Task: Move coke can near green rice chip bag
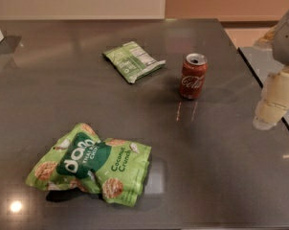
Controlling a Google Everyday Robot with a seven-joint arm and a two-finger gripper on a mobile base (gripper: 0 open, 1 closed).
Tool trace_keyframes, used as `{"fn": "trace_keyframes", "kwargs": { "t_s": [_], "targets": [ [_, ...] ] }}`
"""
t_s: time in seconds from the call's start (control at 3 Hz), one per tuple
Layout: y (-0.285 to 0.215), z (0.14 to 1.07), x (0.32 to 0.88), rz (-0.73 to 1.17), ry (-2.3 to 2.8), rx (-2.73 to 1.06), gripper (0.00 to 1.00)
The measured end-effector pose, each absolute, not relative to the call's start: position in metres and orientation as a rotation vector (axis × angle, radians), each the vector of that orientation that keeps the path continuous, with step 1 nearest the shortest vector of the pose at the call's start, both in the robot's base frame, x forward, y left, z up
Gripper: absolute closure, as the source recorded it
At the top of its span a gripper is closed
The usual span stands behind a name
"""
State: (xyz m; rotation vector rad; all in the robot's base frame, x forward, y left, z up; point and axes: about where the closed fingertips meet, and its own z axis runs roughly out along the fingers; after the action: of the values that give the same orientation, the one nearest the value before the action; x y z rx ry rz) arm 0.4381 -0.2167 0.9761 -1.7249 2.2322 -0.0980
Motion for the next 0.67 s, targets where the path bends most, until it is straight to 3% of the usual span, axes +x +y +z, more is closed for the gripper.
{"fn": "trace_keyframes", "kwargs": {
  "t_s": [0.67],
  "targets": [
    [-0.215,0.972,0.457,0.003,2.26,-1.647,0.0]
  ]
}}
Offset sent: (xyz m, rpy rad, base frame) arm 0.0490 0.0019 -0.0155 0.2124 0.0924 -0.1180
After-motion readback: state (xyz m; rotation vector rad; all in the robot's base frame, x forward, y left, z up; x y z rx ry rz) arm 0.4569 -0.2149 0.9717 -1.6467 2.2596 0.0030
